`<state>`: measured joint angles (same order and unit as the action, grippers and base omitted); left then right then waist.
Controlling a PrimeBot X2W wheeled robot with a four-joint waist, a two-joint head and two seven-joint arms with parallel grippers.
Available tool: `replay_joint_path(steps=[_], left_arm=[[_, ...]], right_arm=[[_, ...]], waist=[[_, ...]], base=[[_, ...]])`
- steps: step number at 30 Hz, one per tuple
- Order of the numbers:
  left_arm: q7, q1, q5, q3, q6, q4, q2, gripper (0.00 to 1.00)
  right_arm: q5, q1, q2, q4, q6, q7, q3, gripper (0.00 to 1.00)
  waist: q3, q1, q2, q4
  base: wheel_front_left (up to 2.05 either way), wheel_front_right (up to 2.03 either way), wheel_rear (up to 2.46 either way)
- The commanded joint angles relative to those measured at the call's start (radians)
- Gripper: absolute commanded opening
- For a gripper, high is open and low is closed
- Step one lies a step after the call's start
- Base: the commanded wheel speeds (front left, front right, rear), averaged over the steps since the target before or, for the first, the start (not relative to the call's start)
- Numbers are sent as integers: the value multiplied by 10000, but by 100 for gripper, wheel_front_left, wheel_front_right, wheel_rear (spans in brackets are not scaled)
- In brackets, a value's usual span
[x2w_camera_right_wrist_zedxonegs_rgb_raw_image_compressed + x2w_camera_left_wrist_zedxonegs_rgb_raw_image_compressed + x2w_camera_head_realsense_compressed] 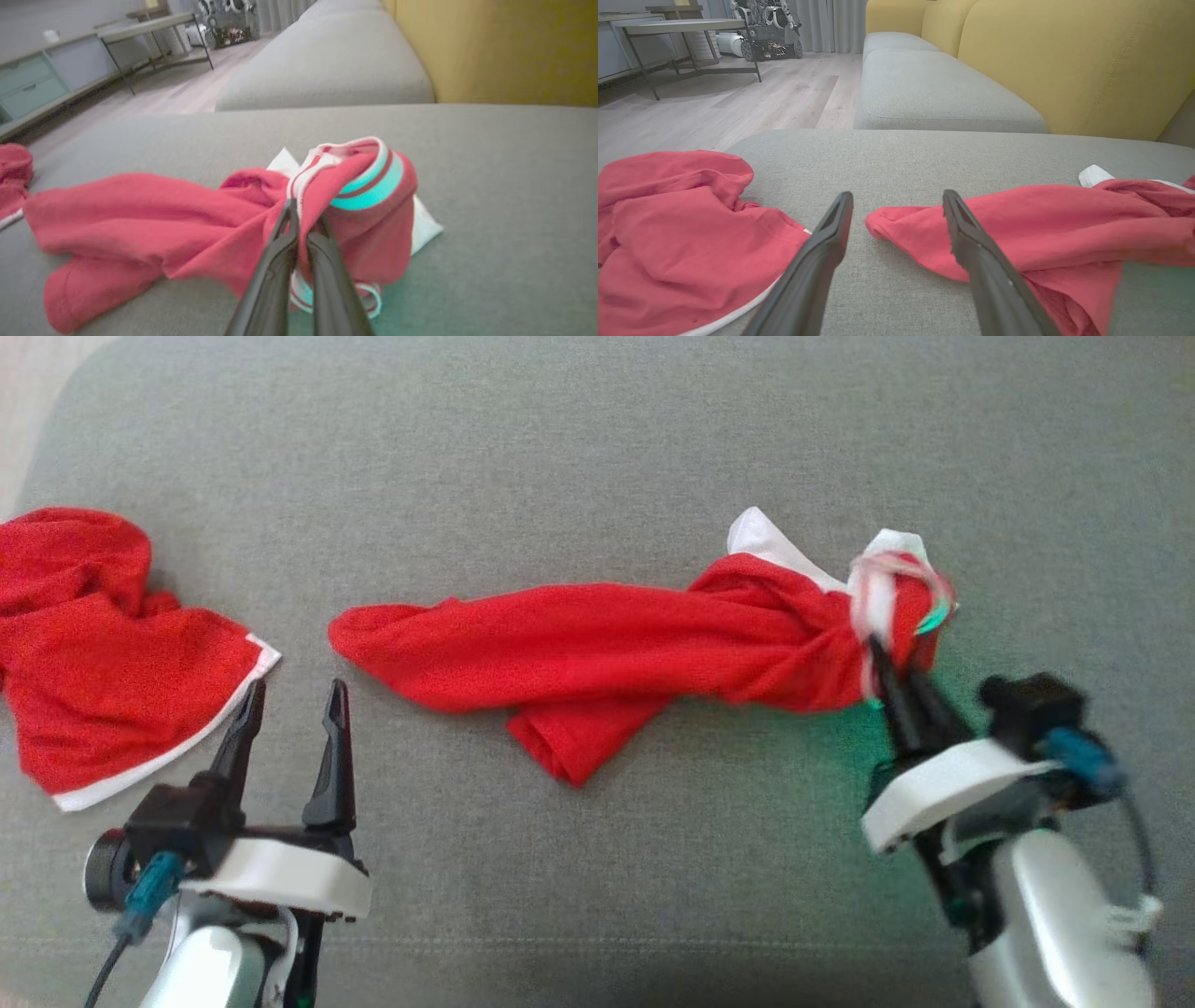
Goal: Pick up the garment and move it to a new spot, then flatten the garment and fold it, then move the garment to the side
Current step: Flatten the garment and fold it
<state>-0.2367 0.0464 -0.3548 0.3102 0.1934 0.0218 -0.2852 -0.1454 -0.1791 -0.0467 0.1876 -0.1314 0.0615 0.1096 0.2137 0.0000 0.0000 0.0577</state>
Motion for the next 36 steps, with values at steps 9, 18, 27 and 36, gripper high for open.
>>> replay_joint_path(steps=[9, 18, 27, 36], left_arm=[[-172, 625, -82, -447, -69, -176, -90, 100], [-201, 595, -120, -485, -89, -140, -100, 100], [-196, 459, -148, -535, 2, -157, -189, 100], [-36, 207, -147, -523, 133, -214, -338, 100]], right_arm=[[-835, 258, -35, -1356, 7, 67, -1431, 0], [-1855, 1217, -35, -488, 7, 173, -2446, 100], [-1581, 1478, -35, -867, 7, -551, -2687, 100], [-19, 1337, -35, -2455, 7, -530, -1902, 100]], waist=[[99, 0, 0, -225], [80, 0, 0, -344], [-191, 0, 0, -471], [-732, 0, 0, -528]], base=[[0, 0, 0], [0, 0, 0], [0, 0, 0], [0, 0, 0]])
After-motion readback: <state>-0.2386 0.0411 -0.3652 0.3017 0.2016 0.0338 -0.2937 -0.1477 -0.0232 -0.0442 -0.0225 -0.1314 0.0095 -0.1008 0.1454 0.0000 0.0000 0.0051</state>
